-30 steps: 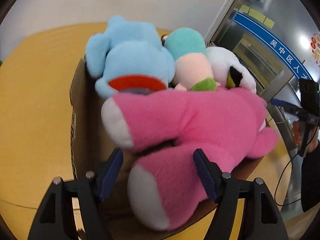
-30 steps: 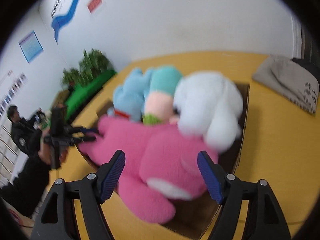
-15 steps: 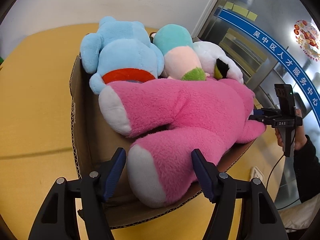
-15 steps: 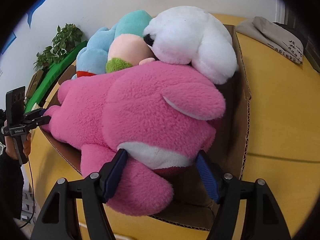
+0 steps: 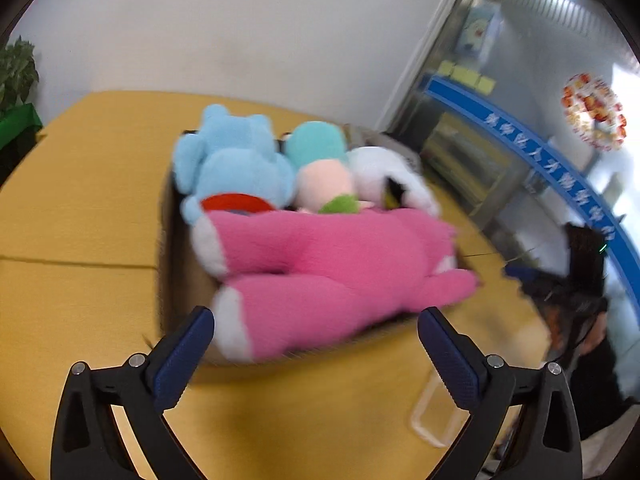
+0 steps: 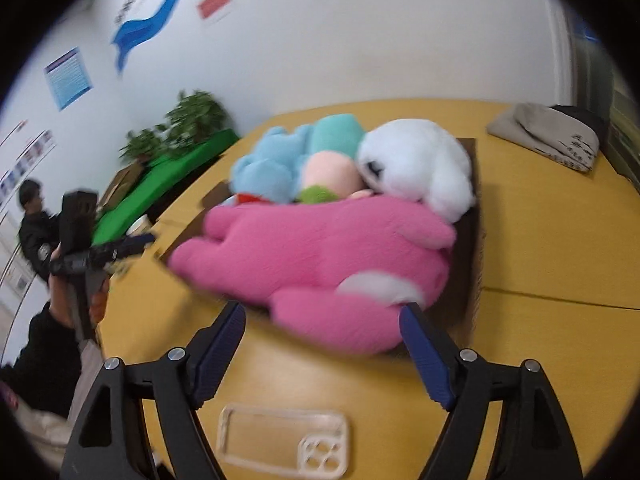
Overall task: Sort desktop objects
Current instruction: 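Close the right tool on the clear phone case rim while the left tool approaches it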
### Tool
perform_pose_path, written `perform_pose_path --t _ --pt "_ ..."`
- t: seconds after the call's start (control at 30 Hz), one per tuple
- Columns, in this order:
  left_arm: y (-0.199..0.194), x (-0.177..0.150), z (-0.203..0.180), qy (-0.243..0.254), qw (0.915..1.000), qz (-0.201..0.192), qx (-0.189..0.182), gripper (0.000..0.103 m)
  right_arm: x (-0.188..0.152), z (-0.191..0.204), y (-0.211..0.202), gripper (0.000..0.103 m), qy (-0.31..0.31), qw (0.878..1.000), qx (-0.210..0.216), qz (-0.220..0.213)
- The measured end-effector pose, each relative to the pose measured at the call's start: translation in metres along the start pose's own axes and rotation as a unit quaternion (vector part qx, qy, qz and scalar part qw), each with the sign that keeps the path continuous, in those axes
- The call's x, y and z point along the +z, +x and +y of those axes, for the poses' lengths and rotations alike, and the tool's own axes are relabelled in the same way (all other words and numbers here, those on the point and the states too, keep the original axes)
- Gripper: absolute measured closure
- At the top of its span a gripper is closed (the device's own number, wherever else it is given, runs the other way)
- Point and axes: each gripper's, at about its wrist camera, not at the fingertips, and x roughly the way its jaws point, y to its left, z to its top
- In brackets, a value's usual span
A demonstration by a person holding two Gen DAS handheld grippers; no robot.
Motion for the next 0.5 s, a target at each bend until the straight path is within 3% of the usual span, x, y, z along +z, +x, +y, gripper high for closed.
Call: perform_pose_path --t 0.07,0.17,0.37,0.43,0.5 --pt "-0.002 -0.019 -0.019 -0.005 0.9996 0.005 -0.026 0.000 -0.030 0.011 0.009 0.024 -0.023 0.999 0.013 0.037" --pt "0.016 -0.050 -0.048 -0.014 0.9969 0.038 -0.067 0.000 -0.072 0.019 0.041 0.025 -0.043 0.995 -0.001 0.095" --pt "0.052 -0.104 -0.086 -0.020 0.9895 0.105 -0.097 0.000 -0.112 0.022 0.072 0.028 -0.032 0.989 -0.044 0.138" --pt "0.058 -0.115 -0.086 -0.030 0.9878 0.115 -0.100 0.000 -0.120 0.026 0.071 0.035 -0.026 0.988 -0.063 0.138" --pt "0.062 -0.121 -0.086 -0.034 0.9875 0.121 -0.095 0.000 -0.128 0.034 0.066 0.060 -0.026 0.987 -0.096 0.129"
